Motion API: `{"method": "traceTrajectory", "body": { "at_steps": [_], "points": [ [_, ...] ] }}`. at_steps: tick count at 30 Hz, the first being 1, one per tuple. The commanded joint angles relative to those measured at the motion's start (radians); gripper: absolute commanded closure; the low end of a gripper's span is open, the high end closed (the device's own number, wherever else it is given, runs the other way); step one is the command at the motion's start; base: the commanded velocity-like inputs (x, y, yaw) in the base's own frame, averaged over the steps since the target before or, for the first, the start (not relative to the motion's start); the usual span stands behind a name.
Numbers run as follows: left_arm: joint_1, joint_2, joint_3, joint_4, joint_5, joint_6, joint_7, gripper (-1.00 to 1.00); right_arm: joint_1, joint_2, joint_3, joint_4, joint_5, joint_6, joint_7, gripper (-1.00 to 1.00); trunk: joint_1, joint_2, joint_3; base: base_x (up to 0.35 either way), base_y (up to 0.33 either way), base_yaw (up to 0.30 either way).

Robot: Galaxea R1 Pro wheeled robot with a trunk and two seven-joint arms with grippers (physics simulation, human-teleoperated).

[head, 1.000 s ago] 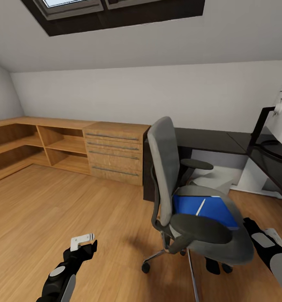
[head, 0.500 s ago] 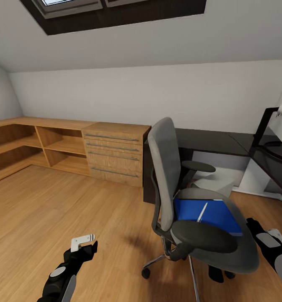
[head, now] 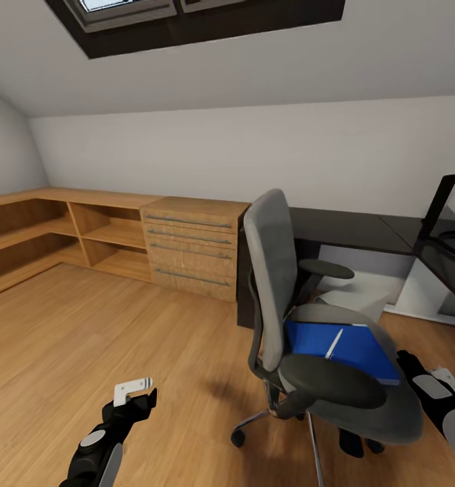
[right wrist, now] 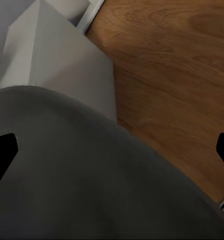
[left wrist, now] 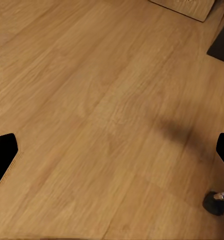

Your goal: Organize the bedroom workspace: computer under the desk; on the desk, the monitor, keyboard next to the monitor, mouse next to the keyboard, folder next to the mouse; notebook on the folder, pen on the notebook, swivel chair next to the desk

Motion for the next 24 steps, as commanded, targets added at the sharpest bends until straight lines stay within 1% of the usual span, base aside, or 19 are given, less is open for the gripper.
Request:
{"method": "traceTrajectory", "body": {
  "at_steps": [1, 17, 22, 24],
  "points": [
    [-0.001, -0.001, 0.0, -0.001, 0.01, 0.004, 0.006, -1.0, 0.0, 0.003, 0.001, -0.001, -0.019, -0.002, -0.003, -1.0, 0.0, 0.0, -0.001, 0.0, 0.0, 0.267],
    [-0.001, -0.002, -0.002, -0.001, 0.01, 0.004, 0.006, -1.0, 0.0, 0.006, 0.003, -0.001, -0.017, -0.002, 0.0, -1.0, 0.0, 0.0, -0.001, 0.0, 0.0, 0.265],
    [-0.001, -0.002, -0.002, -0.001, 0.009, 0.003, 0.006, -1.0, 0.0, 0.007, 0.003, -0.001, -0.017, -0.002, 0.0, -1.0, 0.0, 0.0, -0.001, -0.003, -0.002, 0.052],
    [-0.001, -0.002, -0.002, -0.001, 0.009, 0.003, 0.006, -1.0, 0.0, 0.007, 0.003, -0.001, -0.016, -0.002, 0.0, -1.0, 0.0, 0.0, -0.001, -0.127, -0.109, 0.008]
  ]
}}
